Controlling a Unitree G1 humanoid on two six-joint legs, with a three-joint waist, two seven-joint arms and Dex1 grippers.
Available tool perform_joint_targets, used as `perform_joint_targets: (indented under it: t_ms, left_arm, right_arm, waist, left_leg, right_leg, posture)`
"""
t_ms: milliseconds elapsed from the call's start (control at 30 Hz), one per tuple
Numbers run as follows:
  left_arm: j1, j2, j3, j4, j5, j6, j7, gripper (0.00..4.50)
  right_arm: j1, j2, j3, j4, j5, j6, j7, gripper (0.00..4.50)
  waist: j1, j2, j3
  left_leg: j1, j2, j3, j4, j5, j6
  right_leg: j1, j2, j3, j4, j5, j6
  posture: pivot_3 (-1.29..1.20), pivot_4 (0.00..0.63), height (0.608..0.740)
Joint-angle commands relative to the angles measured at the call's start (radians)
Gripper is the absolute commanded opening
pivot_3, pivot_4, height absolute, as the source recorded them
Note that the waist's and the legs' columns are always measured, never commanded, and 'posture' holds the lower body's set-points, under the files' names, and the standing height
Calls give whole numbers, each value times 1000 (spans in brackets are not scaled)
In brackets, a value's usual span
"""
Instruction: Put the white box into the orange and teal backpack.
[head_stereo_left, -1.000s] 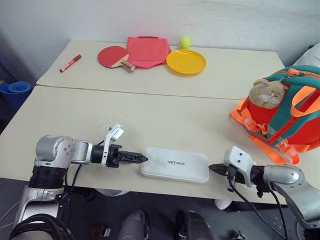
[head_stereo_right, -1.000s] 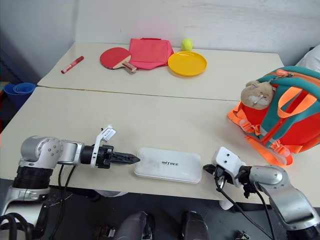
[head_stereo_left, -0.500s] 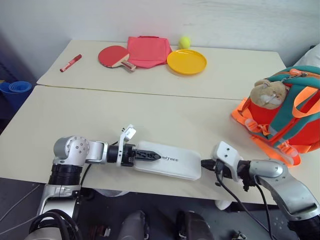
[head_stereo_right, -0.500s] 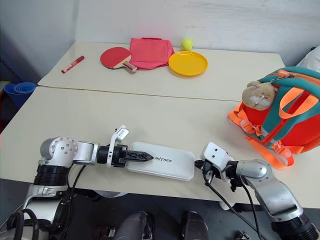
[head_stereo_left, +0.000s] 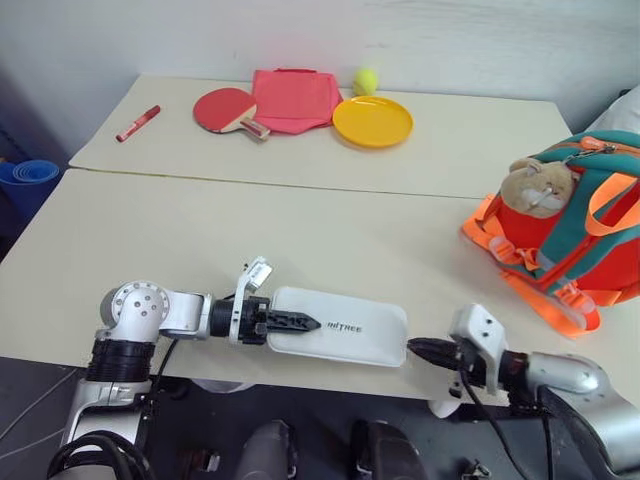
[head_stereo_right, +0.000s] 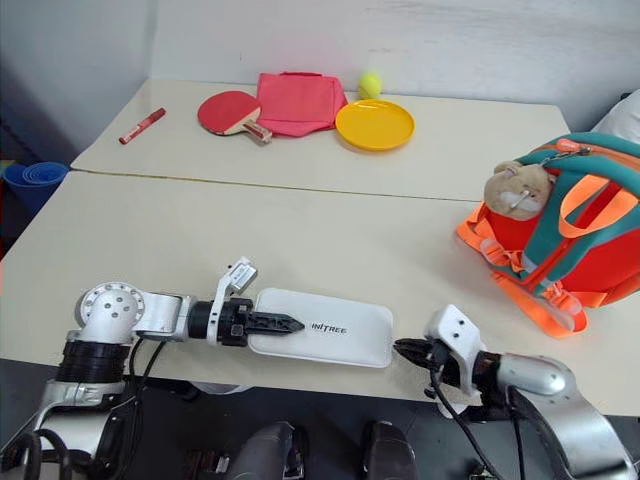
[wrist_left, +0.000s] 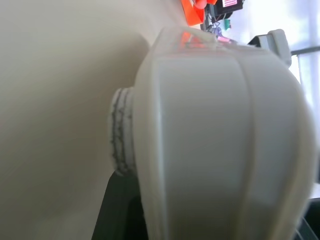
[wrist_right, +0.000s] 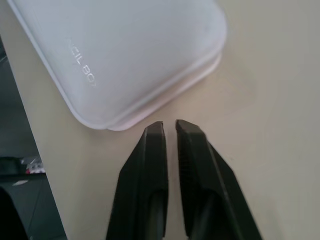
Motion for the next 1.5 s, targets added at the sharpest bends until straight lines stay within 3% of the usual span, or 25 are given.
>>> perform_joint_targets:
  t_ms: [33,200,333,567,900,1100,1233,1500]
  left_arm:
    - [54,18,13,-107,91,-288,-228,1214]
    - [87,76,-51,-91,246,-513,-423,1214]
    - [69,90,-78,-19,357,-677,-524,1214]
    - [15,135,-30,-66,280,-659,-692,1214]
    - [43,82,-29,-57,332,-737,-691,1214]
    - [75,93,51,-106,233,-652,-674,1214]
    - [103,131,91,-107,259,-683,-670,1214]
    - [106,185,175,-45,260,-694,-672,1214]
  right_arm:
    - [119,86,-170,-36,26,-76,-78,1578]
    - [233,246,-337,-31,55,-214,-159,3261]
    - [240,360,-431,-30,125,-293,-230,4484]
    - [253,371,-577,-28,175,-344,-311,4484]
    - [-99,88,-446,256,141,-288,-241,4484]
    - [-332,13,-335,448,122,-297,-166,4484]
    - [-440,10,-263,493,115,-302,-128,3581]
    - [-559,65,-98,389,141,-260,-82,861]
  waist:
    - [2,1,0]
    - [1,2,1]
    - [-2,6,1]
    - [-4,8,3]
    - [-28,8,3]
    - [-28,7,4]
    - [-27,7,4]
    - [-33,7,4]
  left_leg:
    - [0,0,0,0,0,0]
    - [0,0,2,-2,0,-1]
    - [1,0,4,-8,0,-1]
    - [0,0,4,-9,1,1]
    - [2,0,5,-8,5,7]
    - [1,0,5,-6,6,8]
    - [1,0,5,-5,6,8]
    - [1,0,4,-5,6,8]
  right_leg:
    - [0,0,0,0,0,0]
    - [-1,0,1,-1,0,-1]
    - [-3,0,4,-3,-1,-1]
    - [-6,0,4,-3,-1,-2]
    - [-4,1,5,0,0,-1]
    - [-4,1,4,0,0,-1]
    - [-3,1,4,1,0,-1]
    - [-4,1,4,1,0,-1]
  posture:
    - [0,150,740]
    - [0,150,740]
    - [0,150,740]
    - [0,150,740]
    - [0,150,740]
    - [0,150,740]
    - [0,150,740]
    - [0,150,740]
